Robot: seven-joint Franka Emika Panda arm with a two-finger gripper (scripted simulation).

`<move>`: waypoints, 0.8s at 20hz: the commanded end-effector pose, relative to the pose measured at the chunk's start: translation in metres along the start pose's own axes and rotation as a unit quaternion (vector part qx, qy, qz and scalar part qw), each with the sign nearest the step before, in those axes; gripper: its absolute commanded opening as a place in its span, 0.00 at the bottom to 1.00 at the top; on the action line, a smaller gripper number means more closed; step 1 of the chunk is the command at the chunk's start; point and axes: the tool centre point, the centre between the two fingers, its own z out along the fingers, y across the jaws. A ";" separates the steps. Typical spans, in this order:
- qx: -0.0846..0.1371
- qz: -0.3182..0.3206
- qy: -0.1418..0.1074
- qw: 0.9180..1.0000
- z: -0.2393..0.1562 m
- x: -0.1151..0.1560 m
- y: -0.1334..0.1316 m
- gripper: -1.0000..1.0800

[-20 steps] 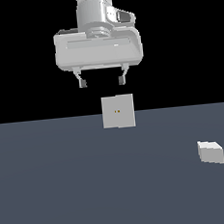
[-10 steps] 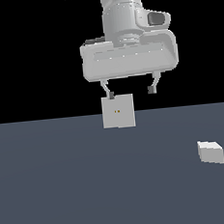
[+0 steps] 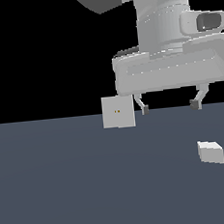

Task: Plug the charger into the wall socket.

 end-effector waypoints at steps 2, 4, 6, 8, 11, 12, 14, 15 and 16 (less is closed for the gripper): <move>-0.005 0.029 0.013 0.999 0.011 -0.006 0.021 0.96; -0.007 0.042 0.019 0.999 0.017 -0.009 0.031 0.96; -0.009 0.053 0.024 0.998 0.022 -0.012 0.039 0.96; -0.011 0.062 0.028 0.998 0.026 -0.014 0.046 0.96; -0.013 0.072 0.033 0.997 0.030 -0.017 0.053 0.96; -0.013 0.075 0.034 0.997 0.031 -0.018 0.055 0.96; -0.013 0.078 0.035 0.996 0.033 -0.019 0.057 0.96; -0.013 0.079 0.035 0.996 0.034 -0.019 0.058 0.96; -0.013 0.079 0.035 0.996 0.034 -0.019 0.058 0.96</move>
